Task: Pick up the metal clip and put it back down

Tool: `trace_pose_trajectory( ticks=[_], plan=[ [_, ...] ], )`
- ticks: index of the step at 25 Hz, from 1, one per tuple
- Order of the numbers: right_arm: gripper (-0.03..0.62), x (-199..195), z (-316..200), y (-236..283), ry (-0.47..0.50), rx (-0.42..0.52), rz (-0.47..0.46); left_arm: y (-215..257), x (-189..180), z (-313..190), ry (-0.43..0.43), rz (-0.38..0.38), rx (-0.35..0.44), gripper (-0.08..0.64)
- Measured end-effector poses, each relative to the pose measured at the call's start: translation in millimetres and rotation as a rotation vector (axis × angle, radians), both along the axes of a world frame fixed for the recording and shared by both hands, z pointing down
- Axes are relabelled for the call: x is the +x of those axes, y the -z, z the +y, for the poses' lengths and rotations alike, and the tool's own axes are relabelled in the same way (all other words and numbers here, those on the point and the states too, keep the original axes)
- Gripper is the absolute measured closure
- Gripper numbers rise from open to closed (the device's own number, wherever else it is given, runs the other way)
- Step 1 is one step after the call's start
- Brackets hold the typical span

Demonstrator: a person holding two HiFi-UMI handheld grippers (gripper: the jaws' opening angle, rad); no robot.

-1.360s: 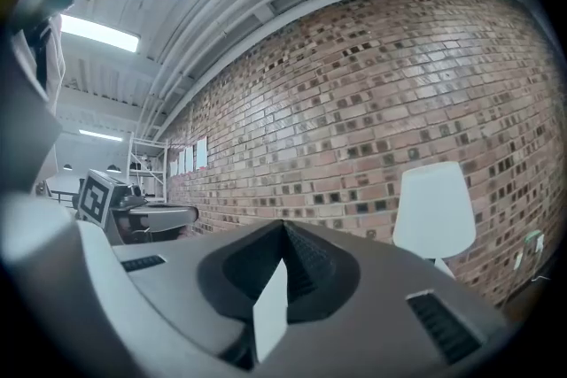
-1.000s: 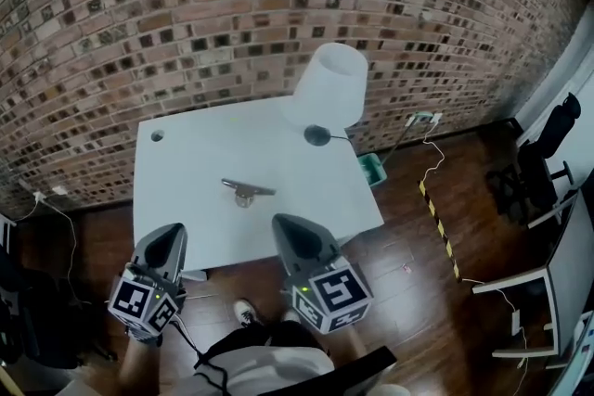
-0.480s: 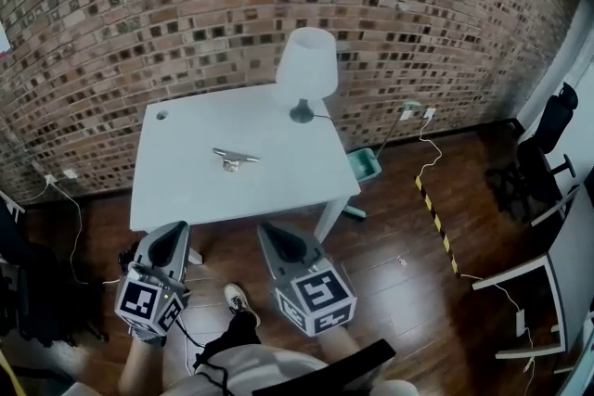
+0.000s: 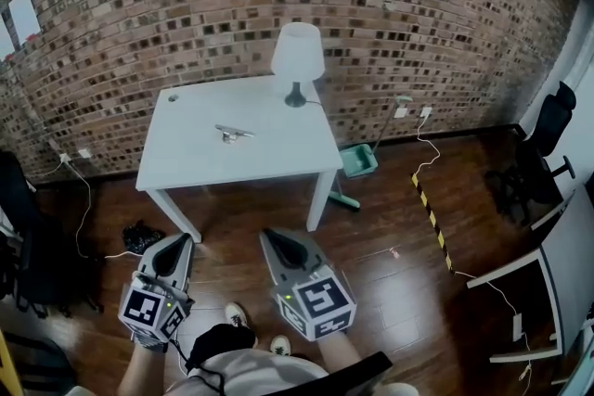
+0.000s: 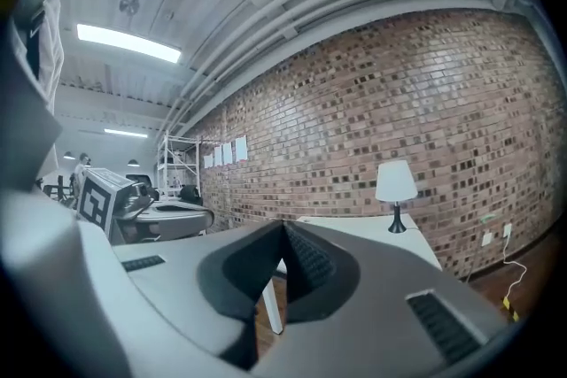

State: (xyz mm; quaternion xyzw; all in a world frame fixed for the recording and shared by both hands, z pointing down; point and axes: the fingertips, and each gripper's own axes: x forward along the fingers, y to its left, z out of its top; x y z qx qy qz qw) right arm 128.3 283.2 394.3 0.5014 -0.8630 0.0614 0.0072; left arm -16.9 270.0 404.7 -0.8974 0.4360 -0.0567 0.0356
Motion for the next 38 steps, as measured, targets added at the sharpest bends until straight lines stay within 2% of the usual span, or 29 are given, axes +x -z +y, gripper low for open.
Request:
trace_pose_trajectory(
  ticks=[3,7,12,16,38],
  plan=[
    [0.612,-4.1,16.5,6.8,-0.005,0.009,-0.021,3.8,-13.3,13.6,0.020,0.022,-0.012,0.555],
    [0.612,-15.6,25.0,15.2,-0.016,0.007,-0.044,17.1,-25.2,20.6,0.019,0.034,0.014,0.555],
    [0.614,-44.1,24.5,24.5,0.011,0.026,-0.010,28.9,-37.7,19.6,0.003,0.016,0.053,0.555],
    [0.614,-57.7,19.1,20.9,-0.005,0.022,0.023,28.0,-44.2,18.2,-0.015,0.010,0.064,0.555],
    [0.614,-85.5,5.3,27.9,-0.016,0.052,0.035,36.0,-62.9,6.3,-0.048,0.010,0.093,0.555]
  ],
)
